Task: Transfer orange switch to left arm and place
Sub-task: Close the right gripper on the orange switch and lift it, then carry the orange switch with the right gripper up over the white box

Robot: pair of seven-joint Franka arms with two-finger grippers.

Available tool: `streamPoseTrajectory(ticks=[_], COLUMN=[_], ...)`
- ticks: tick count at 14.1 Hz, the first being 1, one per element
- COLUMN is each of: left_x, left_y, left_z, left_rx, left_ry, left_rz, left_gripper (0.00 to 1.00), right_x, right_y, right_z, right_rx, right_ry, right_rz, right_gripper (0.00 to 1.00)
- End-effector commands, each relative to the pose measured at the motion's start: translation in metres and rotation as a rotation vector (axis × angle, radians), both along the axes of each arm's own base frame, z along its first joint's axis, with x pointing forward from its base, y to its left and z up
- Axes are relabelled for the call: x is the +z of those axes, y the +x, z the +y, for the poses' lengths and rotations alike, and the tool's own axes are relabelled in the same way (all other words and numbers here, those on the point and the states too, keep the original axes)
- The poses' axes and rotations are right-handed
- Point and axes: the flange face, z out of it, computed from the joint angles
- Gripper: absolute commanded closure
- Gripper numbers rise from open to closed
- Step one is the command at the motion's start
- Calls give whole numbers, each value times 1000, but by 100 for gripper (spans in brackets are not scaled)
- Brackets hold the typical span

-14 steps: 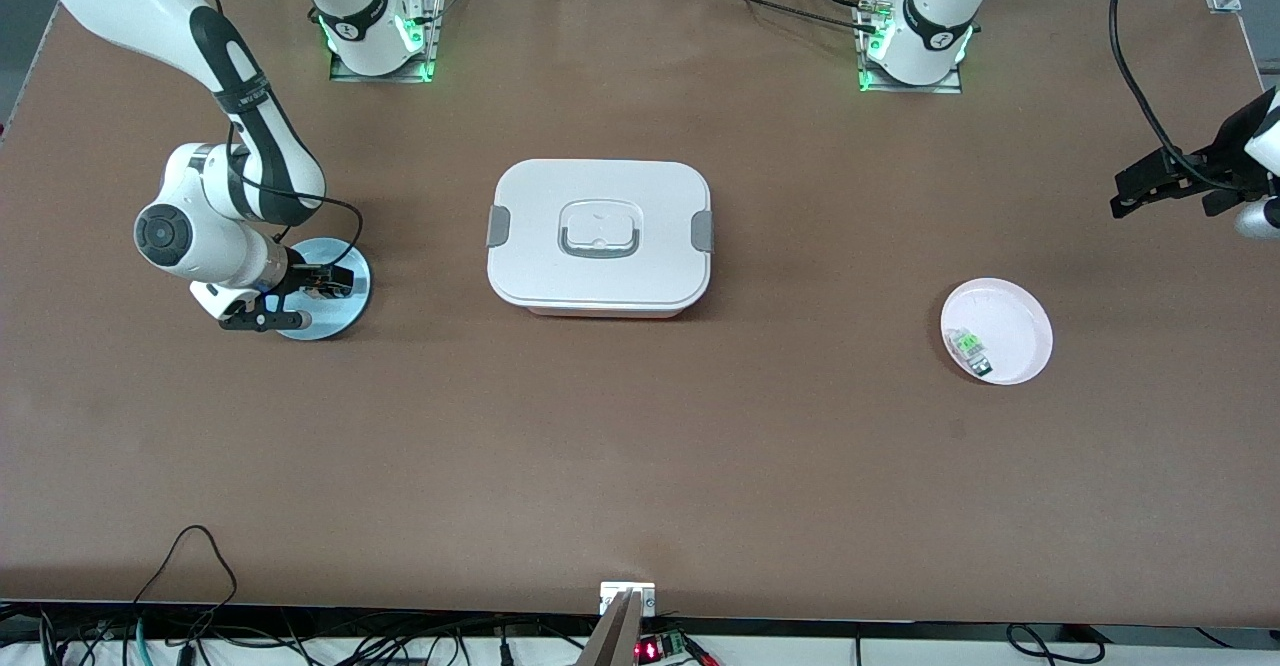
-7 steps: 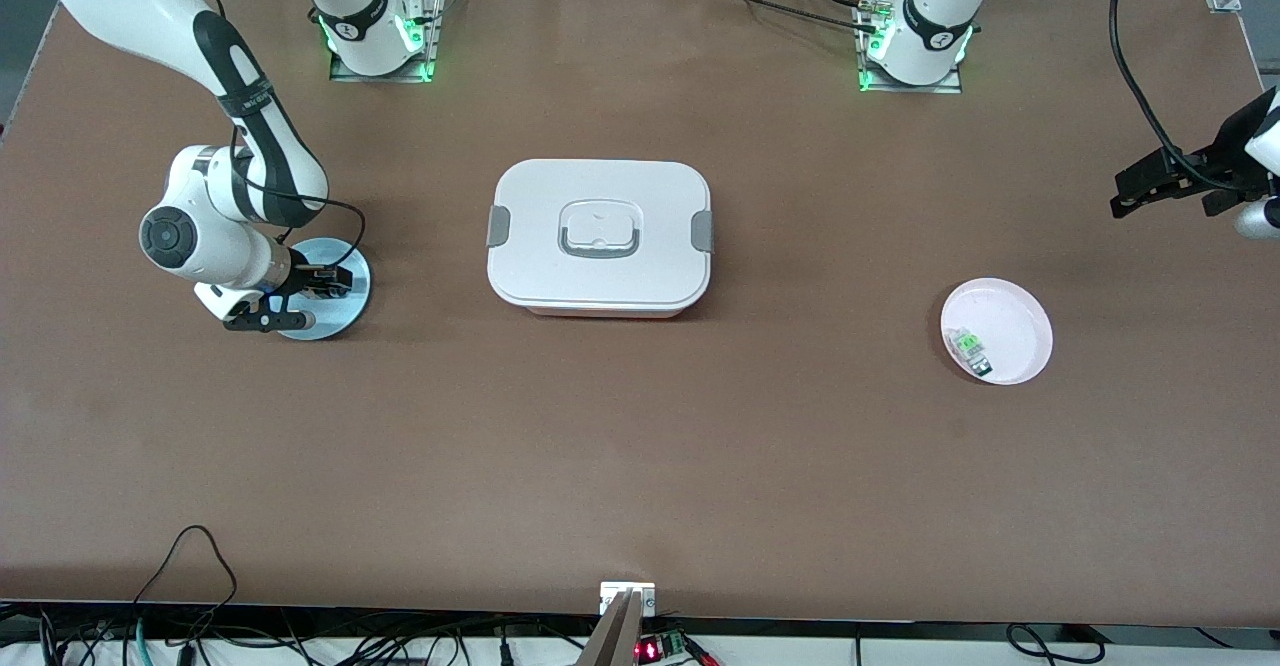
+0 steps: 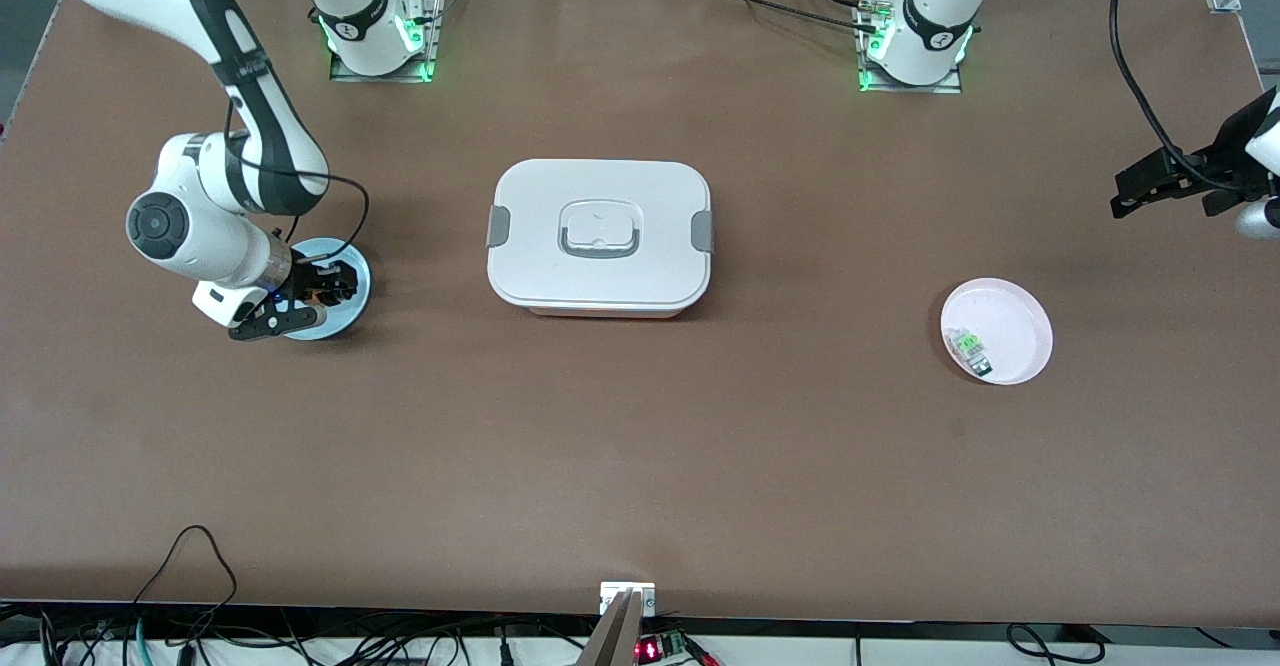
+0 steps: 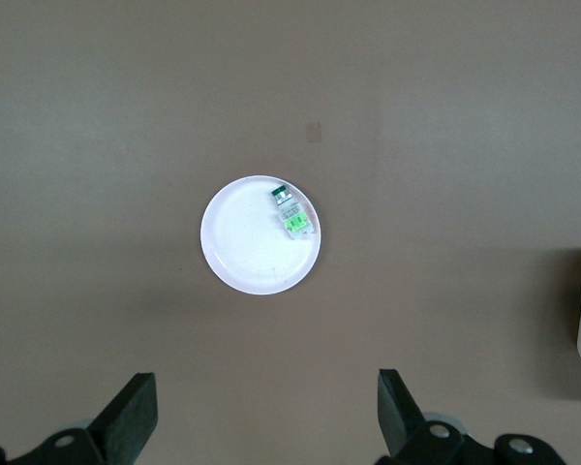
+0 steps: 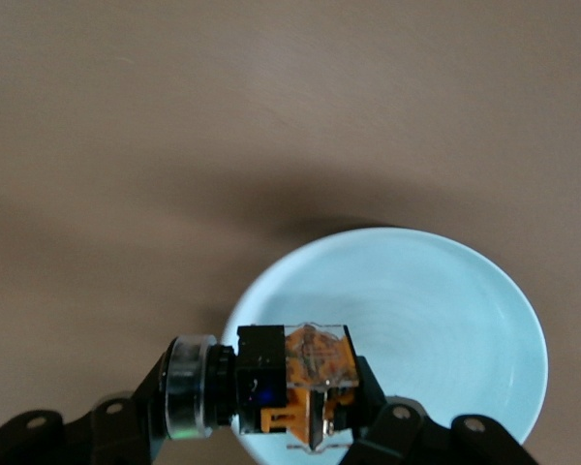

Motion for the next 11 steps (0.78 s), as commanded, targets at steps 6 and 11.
streamPoseTrajectory(ticks=[6, 11], left_x=[5, -5], left_y=[-3, 1], left_z=[6, 6], left_rx=[-10, -16], left_ry=[-28, -20], left_rz=[-11, 9], left_gripper=[0, 0], right_x=[131, 183], right_y=[20, 15], right_z=[123, 199], right_rx=[190, 291], right_ry=[100, 201], right_rz=[-78, -161], right_gripper=[91, 91])
